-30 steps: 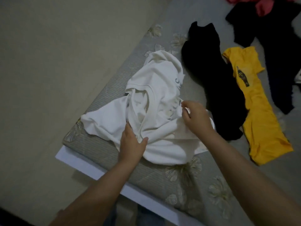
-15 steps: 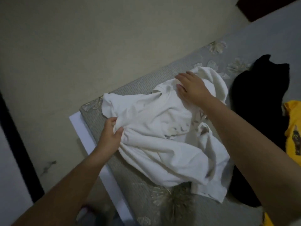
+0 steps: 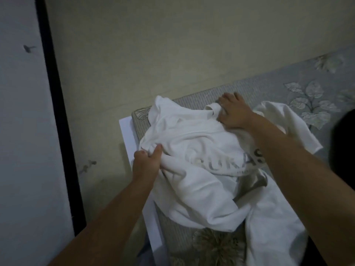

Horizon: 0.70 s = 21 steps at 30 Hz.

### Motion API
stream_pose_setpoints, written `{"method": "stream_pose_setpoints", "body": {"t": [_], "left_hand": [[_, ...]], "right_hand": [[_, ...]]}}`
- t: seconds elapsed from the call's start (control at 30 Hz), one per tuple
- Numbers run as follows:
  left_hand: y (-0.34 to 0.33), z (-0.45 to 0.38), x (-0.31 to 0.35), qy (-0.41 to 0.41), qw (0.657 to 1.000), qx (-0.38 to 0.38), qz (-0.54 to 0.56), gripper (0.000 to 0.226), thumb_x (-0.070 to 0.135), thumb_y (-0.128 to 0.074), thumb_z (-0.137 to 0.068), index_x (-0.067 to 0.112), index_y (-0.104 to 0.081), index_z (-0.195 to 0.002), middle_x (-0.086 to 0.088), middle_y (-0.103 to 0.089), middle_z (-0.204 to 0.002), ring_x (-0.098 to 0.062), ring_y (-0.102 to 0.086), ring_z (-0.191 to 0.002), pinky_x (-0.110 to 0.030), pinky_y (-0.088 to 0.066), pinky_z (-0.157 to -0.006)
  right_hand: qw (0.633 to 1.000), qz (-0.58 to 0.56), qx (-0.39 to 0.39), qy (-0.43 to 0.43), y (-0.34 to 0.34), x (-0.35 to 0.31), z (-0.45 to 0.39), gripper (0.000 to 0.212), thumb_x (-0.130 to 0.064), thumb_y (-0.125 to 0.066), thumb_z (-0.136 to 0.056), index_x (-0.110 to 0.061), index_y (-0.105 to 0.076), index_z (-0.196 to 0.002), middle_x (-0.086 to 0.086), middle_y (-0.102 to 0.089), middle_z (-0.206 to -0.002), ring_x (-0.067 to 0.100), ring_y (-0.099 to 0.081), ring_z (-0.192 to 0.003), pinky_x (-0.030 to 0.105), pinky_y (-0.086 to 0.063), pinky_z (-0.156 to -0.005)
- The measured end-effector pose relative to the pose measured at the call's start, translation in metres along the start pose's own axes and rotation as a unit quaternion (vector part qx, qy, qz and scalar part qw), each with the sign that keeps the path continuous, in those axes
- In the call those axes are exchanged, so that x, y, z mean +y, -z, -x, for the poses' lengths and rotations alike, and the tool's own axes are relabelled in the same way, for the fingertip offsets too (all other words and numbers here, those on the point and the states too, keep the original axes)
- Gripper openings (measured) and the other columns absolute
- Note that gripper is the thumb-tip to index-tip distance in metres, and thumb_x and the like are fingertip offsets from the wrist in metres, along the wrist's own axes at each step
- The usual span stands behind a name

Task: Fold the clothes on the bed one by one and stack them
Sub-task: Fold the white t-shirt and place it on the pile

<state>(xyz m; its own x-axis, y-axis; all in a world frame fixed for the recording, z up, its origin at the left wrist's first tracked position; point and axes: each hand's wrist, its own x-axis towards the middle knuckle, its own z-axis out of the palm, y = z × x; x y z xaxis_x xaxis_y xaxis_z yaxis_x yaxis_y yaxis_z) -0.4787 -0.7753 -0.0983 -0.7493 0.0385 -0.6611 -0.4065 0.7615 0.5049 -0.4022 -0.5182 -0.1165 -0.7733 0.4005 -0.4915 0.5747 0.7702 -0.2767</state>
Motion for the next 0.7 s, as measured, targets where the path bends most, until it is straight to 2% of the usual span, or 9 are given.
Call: {"method": "stream_pose_setpoints", "body": {"t": [0.07,0.13,0.2,0.27,0.33,0.37,0.43,0.57,0.7], "left_hand": [[-0.006,0.0,0.0,0.008,0.999,-0.002,0.041,0.048,0.034,-0.056,-0.088,-0.01,-0.055,-0.108,-0.023,-0.059,-0.108,-0.036,-0.057,-0.103,-0.037,-0.047,-0.085],[-0.009,0.003,0.001,-0.015,0.996,0.021,0.082,0.036,0.022,-0.054,-0.091,-0.009,-0.054,-0.109,-0.018,-0.057,-0.103,-0.028,-0.054,-0.099,-0.025,-0.039,-0.075],[-0.007,0.007,0.006,-0.044,0.99,0.058,0.122,0.023,0.015,-0.05,-0.093,-0.003,-0.052,-0.107,-0.012,-0.052,-0.096,-0.019,-0.047,-0.09,-0.017,-0.031,-0.07],[-0.003,0.008,0.01,-0.047,0.98,0.062,0.183,0.004,0.014,-0.047,-0.094,0.01,-0.048,-0.094,-0.01,-0.053,-0.093,-0.021,-0.048,-0.09,-0.024,-0.04,-0.08],[0.004,0.005,0.017,-0.035,0.973,0.058,0.219,0.006,0.014,-0.044,-0.094,0.017,-0.044,-0.089,-0.006,-0.051,-0.093,-0.024,-0.049,-0.094,-0.043,-0.044,-0.095],[0.009,0.006,0.024,-0.04,0.973,0.064,0.218,0.004,0.013,-0.042,-0.095,0.015,-0.046,-0.097,-0.009,-0.052,-0.099,-0.024,-0.05,-0.096,-0.046,-0.042,-0.098],[0.022,0.009,0.043,-0.063,0.976,0.082,0.191,0.024,0.008,-0.039,-0.094,0.004,-0.046,-0.117,-0.016,-0.053,-0.117,-0.028,-0.052,-0.105,-0.043,-0.041,-0.099],[0.058,0.031,0.1,-0.185,0.974,0.099,0.088,0.034,0.008,-0.035,-0.096,-0.001,-0.042,-0.128,-0.02,-0.049,-0.129,-0.033,-0.047,-0.117,-0.033,-0.036,-0.095],[0.09,0.076,0.175,-0.303,0.949,0.061,0.064,0.036,0.011,-0.033,-0.097,0.0,-0.038,-0.131,-0.021,-0.045,-0.133,-0.035,-0.044,-0.12,-0.033,-0.034,-0.097]], "right_hand": [[0.999,-0.011,-0.031,-0.014,-0.006,0.003,-0.003,0.082,-0.059,-0.029,-0.069,-0.008,-0.045,-0.131,0.013,-0.028,-0.144,0.032,-0.018,-0.136,0.045,-0.016,-0.112],[0.999,-0.04,0.016,0.01,-0.01,0.007,-0.003,0.083,-0.055,-0.028,-0.065,0.003,-0.054,-0.118,0.018,-0.041,-0.136,0.032,-0.034,-0.128,0.035,-0.016,-0.109],[0.99,-0.105,0.094,0.006,-0.007,0.004,0.007,0.059,-0.04,-0.038,-0.072,0.006,-0.057,-0.103,0.023,-0.055,-0.112,0.032,-0.049,-0.109,0.035,-0.031,-0.096],[0.972,-0.169,0.164,-0.02,0.001,0.0,0.024,0.022,-0.023,-0.046,-0.087,-0.001,-0.047,-0.089,0.02,-0.053,-0.089,0.028,-0.051,-0.085,0.031,-0.033,-0.069],[0.959,-0.191,0.205,-0.032,0.014,-0.005,0.038,0.01,-0.012,-0.042,-0.095,-0.002,-0.042,-0.094,0.025,-0.054,-0.088,0.032,-0.052,-0.08,0.032,-0.026,-0.06],[0.956,-0.185,0.225,-0.031,0.024,-0.007,0.046,0.016,-0.012,-0.041,-0.096,0.002,-0.043,-0.1,0.028,-0.056,-0.092,0.036,-0.055,-0.083,0.034,-0.027,-0.061],[0.946,-0.15,0.287,-0.015,0.049,-0.014,0.066,0.03,-0.018,-0.04,-0.096,0.008,-0.043,-0.11,0.031,-0.058,-0.093,0.041,-0.056,-0.084,0.037,-0.031,-0.062],[0.93,-0.012,0.368,-0.019,0.111,-0.016,0.119,0.038,-0.02,-0.043,-0.095,0.0,-0.042,-0.128,0.029,-0.06,-0.1,0.043,-0.056,-0.09,0.042,-0.039,-0.07],[0.886,0.105,0.451,-0.032,0.178,-0.019,0.191,0.048,-0.028,-0.052,-0.085,0.003,-0.051,-0.122,0.026,-0.064,-0.088,0.041,-0.061,-0.078,0.043,-0.047,-0.07]]}}
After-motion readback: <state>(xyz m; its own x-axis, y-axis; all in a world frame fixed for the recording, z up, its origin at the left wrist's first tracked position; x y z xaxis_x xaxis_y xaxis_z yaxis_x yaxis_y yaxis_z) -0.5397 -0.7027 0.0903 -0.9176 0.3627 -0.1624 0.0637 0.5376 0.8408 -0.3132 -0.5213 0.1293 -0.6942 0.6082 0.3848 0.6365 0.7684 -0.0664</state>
